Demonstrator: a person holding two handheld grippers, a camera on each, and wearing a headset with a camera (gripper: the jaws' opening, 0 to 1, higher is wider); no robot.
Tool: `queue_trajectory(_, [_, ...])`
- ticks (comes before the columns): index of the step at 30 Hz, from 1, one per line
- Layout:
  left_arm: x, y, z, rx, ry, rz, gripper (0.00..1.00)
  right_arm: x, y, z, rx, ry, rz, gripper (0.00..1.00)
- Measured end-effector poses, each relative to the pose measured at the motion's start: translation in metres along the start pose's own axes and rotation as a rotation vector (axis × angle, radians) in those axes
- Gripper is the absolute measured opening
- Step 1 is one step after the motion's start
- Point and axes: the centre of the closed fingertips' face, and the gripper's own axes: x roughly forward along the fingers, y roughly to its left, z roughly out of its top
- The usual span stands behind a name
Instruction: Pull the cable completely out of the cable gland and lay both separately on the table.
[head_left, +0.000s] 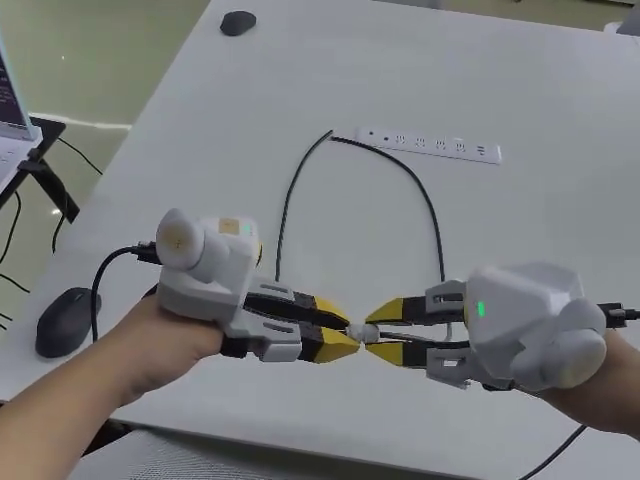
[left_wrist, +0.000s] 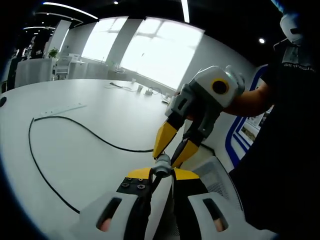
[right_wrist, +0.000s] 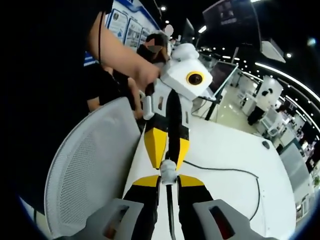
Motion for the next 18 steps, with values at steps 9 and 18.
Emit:
queue_trajectory(9, [0.003,-0.001,-0.013,0.152,0.051,0.011,0.15,-0.01,-0.002,-0.003,0.312,-0.072,0.094,0.24])
queue_trajectory(18, [0.002,-0.003,-0.009,0.187,0.044,0.012,0.15,-0.011,-0.003,-0.003,0.727,-0.201,0.276,0.22])
